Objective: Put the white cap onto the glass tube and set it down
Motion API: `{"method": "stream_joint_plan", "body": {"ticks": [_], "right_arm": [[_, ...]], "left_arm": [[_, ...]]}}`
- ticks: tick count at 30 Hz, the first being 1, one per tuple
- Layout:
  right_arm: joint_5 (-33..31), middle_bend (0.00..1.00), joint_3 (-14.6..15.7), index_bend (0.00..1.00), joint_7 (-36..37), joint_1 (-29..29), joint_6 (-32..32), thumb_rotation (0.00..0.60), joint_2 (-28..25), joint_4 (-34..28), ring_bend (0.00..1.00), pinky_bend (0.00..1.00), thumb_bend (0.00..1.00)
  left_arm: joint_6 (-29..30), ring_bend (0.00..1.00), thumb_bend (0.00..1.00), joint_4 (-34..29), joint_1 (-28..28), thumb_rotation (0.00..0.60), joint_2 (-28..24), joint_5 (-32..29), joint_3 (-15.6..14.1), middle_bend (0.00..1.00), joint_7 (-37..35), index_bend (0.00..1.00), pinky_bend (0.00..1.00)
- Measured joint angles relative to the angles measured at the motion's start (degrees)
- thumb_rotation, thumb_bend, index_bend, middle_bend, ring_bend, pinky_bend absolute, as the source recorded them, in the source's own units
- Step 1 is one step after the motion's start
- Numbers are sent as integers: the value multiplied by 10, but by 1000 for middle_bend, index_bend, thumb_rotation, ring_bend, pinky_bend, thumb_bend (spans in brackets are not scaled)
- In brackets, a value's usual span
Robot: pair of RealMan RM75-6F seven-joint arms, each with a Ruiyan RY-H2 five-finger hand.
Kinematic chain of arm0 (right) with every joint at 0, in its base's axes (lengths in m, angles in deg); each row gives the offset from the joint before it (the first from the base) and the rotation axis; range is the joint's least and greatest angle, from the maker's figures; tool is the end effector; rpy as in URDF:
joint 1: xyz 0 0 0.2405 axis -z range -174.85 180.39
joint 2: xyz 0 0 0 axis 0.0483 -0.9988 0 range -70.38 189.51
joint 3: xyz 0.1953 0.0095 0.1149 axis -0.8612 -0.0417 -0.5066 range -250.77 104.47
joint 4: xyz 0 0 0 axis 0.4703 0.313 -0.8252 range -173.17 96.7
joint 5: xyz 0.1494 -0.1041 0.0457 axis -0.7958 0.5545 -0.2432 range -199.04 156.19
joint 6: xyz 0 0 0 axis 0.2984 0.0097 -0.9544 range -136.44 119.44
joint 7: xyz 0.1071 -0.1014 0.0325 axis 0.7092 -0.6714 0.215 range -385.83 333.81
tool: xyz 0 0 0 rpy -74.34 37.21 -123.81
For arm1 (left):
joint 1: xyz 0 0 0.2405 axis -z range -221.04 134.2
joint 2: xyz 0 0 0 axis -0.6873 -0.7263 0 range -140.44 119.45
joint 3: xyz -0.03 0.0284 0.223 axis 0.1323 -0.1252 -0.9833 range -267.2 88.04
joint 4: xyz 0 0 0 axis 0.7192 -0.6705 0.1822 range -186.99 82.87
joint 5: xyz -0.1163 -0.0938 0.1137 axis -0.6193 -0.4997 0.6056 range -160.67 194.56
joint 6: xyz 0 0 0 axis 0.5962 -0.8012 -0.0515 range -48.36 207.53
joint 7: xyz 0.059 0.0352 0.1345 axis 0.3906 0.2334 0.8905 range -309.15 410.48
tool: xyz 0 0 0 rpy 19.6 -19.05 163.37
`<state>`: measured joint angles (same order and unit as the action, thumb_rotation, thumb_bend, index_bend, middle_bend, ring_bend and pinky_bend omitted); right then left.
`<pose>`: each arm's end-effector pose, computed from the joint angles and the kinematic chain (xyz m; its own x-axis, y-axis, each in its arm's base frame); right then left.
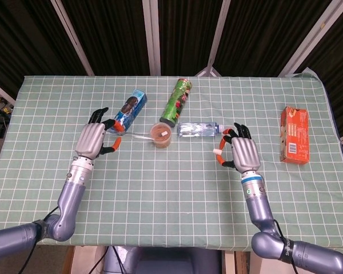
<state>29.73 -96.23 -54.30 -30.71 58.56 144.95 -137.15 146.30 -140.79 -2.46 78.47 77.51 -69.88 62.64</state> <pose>-0.1308 -0.3269 0.0692 0.1959 -0.1054 0.9750 -0.9801 -0.0535 0.1911 -0.1005 0.3476 0.0552 0.0936 0.0646 0.9935 0.9686 -0.2366 -0.0759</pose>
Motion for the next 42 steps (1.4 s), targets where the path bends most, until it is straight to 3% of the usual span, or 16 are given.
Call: {"method": "stream_joint_plan", "body": {"ticks": [15, 28, 42], "right_arm": [[8, 284, -29, 655, -46, -42, 35, 600, -48, -12, 58, 0, 363], [58, 284, -14, 656, -74, -74, 50, 600, -52, -1, 62, 0, 362], [132, 284, 9, 655, -117, -120, 51, 600, -43, 33, 66, 0, 362]], "left_arm": [[4, 70, 750, 98, 28, 600, 110, -19, 24, 450, -49, 532, 0], [18, 71, 750, 124, 43, 600, 159, -35, 53, 450, -63, 526, 0], [14, 71, 749, 127, 71, 600, 176, -56, 71, 450, -8, 526, 0]]}}
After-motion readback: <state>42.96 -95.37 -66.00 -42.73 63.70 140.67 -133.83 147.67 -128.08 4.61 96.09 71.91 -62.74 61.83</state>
